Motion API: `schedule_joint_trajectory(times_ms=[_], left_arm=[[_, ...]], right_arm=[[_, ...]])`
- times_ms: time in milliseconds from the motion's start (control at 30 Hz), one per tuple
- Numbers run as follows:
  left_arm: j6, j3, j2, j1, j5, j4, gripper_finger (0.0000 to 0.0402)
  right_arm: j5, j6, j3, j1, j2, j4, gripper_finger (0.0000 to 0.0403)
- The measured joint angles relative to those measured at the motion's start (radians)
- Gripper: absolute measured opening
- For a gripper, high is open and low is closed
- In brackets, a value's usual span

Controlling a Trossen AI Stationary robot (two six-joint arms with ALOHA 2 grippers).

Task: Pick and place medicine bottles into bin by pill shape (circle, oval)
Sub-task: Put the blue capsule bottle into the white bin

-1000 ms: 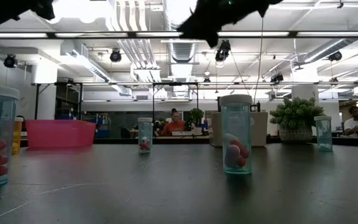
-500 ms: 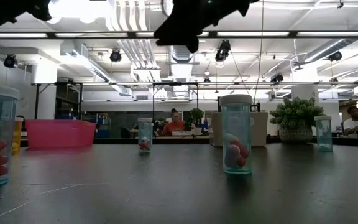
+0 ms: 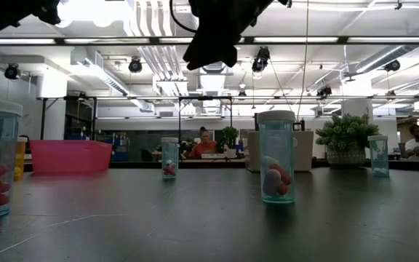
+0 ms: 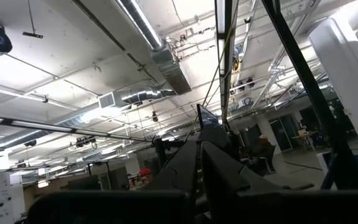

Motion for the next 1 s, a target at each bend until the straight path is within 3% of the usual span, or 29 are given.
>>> schedule_joint_trajectory(times_ms=[167, 467, 800, 1000], left_arm=[[0.0, 0.0, -0.001, 0.0, 0.0, 0.001, 0.0006], [0.0, -0.001, 0.001, 0.0, 0.0, 0.0, 0.0006], [0.0, -0.004, 0.0, 0.0, 0.0, 0.0, 0.0006], [0.024, -0.006, 0.0, 0.0, 0.0, 0.0, 0.0006]], right_arm=[[0.058, 0.0, 0.021, 0.024, 0.033, -0.029, 0.0137], [0.068, -0.007, 0.062, 0.026, 0.138, -0.029, 0.0142], [0.058, -0.042, 0.184, 0.028, 0.281, -0.111, 0.0232], [0.029, -0.079, 0.206, 0.039, 0.35, -0.137, 0.0257]])
